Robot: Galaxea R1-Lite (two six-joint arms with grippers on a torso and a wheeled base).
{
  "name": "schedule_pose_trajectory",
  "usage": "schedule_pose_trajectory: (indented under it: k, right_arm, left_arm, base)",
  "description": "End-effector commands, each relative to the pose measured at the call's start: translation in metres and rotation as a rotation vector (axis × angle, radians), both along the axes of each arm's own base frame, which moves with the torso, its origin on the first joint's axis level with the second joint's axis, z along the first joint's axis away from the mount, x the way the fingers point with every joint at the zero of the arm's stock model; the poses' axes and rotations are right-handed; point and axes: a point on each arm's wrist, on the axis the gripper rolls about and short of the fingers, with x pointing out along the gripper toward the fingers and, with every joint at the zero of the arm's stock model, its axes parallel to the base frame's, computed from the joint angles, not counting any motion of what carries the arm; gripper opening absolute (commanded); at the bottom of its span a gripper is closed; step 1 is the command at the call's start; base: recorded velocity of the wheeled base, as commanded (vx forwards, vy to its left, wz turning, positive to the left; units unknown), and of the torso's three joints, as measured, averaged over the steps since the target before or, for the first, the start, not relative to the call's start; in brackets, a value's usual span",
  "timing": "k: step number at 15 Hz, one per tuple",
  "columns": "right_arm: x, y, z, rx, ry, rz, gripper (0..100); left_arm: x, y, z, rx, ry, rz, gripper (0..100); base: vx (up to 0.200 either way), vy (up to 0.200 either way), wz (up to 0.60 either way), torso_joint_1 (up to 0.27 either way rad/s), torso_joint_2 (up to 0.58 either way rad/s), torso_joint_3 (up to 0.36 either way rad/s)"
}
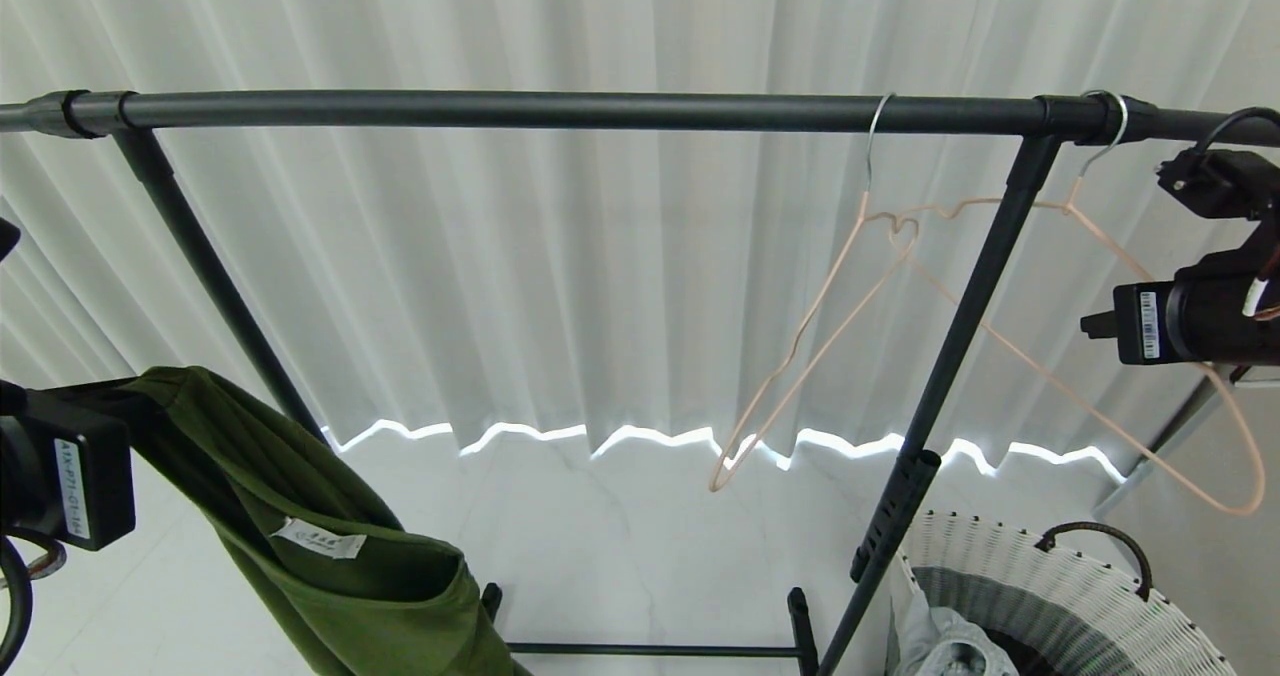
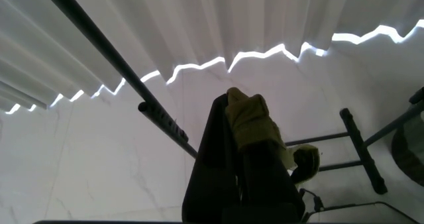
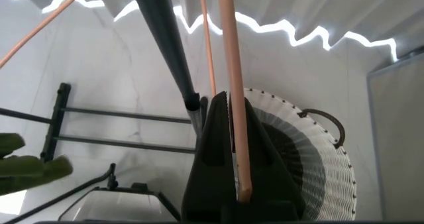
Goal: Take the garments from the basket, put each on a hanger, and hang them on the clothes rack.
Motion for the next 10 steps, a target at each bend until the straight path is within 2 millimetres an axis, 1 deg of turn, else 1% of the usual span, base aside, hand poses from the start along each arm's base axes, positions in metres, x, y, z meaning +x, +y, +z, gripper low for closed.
schedule_pose_trajectory:
  k: [1, 3, 10]
  right_arm:
    - [-0.007, -0.002, 0.004, 0.006, -0.017, -0.005, 0]
    - [-0.013, -0.004, 0.004, -0.002, -0.030, -0.029, 0]
    - [-0.034, -0.010, 0.020, 0.019, -0.098, -0.039, 0]
  left_arm:
    - [0.000, 0.000, 0.000, 0.001, 0.000, 0.000, 0]
    - [0.000, 0.000, 0.000, 0.001, 0.000, 0.000, 0]
    - [0.000, 0.000, -0.001, 0.020, 0.000, -0.006, 0]
  base:
    - [0.000, 0.000, 0.00, 0.000, 0.00, 0.000]
    - [0.000, 0.000, 0.00, 0.000, 0.00, 0.000]
    - [0.000, 0.000, 0.00, 0.000, 0.00, 0.000]
